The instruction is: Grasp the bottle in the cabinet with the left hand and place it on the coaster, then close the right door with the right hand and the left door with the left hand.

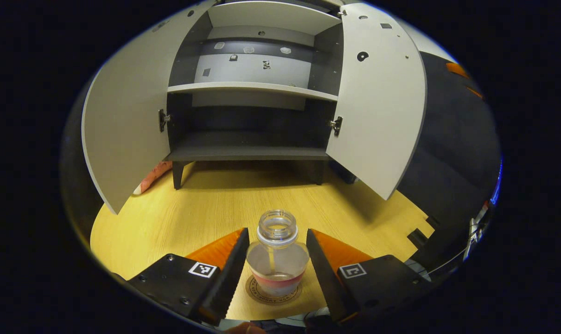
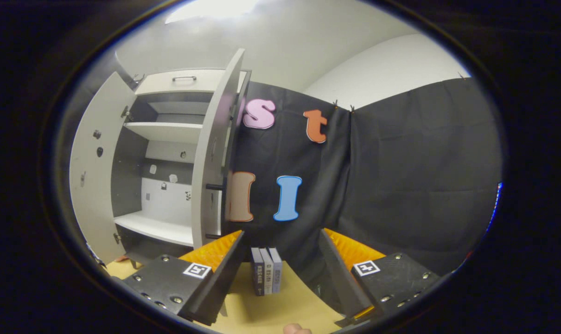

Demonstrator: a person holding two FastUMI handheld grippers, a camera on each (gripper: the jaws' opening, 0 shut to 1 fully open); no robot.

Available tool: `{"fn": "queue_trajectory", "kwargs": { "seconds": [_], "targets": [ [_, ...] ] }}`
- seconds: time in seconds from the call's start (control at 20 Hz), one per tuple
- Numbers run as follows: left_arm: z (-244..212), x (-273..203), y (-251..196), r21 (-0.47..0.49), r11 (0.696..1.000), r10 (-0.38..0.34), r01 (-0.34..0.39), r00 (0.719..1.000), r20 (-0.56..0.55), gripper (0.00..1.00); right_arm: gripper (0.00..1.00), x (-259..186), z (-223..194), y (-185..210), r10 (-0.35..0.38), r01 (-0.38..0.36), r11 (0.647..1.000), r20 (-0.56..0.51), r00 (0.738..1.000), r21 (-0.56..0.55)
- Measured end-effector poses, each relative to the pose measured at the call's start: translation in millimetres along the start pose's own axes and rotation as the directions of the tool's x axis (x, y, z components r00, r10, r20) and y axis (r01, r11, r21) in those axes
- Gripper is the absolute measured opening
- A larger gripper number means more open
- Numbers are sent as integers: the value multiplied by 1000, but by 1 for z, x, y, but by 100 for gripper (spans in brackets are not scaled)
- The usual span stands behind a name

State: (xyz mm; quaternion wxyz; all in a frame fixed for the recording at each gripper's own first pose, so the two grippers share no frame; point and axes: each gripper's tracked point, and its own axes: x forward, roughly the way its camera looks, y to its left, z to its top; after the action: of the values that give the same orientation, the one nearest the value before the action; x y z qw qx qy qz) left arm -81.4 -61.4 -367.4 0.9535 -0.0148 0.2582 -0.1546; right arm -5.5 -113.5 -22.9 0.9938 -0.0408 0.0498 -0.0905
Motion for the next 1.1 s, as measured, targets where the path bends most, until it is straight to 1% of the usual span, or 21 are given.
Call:
{"fn": "queue_trajectory", "kwargs": {
  "seconds": [0.05, 0.1, 0.25, 0.4, 0.65, 0.7, 0.75, 0.85, 0.9, 0.95, 1.0, 1.05, 1.1],
  "targets": [
    [4, -2, 0, 4, 1000, 4, -4, 1000, 6, 81, 94, 1, -1, 2, 6, -6, 1000, 0, 1000, 1],
    [10, -5, 0, 8, 1000, 4, -4, 1000, 15, 79, 96, 2, 0, 5, 13, -13, 1000, 3, 1000, 3],
    [28, -13, -4, 19, 1000, -4, 3, 999, 43, 79, 96, 5, 1, 11, 27, -27, 1000, 6, 1000, 8],
    [55, -23, -9, 33, 999, -3, 1, 996, 88, 79, 96, 10, 1, 14, 36, -36, 999, 8, 999, 13],
    [112, -36, -2, 47, 998, 39, -49, 981, 189, 78, 96, 17, 4, 19, 45, -45, 999, 17, 999, 29],
    [124, -39, 0, 44, 997, 48, -59, 977, 207, 78, 94, 20, 6, 20, 47, -48, 998, 18, 999, 31],
    [137, -43, 5, 38, 996, 65, -76, 972, 225, 78, 94, 20, 4, 22, 51, -52, 998, 19, 999, 34],
    [165, -53, 19, 5, 991, 130, -137, 953, 273, 78, 94, 25, 5, 25, 60, -61, 997, 23, 998, 36],
    [180, -59, 23, -15, 987, 157, -160, 941, 298, 84, 96, 28, 7, 28, 65, -66, 997, 26, 998, 36],
    [194, -65, 28, -34, 983, 181, -180, 927, 327, 85, 96, 31, 7, 32, 70, -71, 997, 27, 997, 36],
    [208, -71, 33, -54, 979, 201, -195, 913, 356, 87, 96, 34, 7, 36, 77, -78, 996, 27, 997, 36],
    [220, -77, 37, -68, 976, 216, -205, 900, 380, 89, 94, 36, 7, 39, 84, -85, 996, 28, 996, 38],
    [230, -83, 41, -77, 974, 227, -214, 888, 399, 89, 94, 39, 7, 43, 92, -93, 995, 27, 995, 40]
  ]
}}
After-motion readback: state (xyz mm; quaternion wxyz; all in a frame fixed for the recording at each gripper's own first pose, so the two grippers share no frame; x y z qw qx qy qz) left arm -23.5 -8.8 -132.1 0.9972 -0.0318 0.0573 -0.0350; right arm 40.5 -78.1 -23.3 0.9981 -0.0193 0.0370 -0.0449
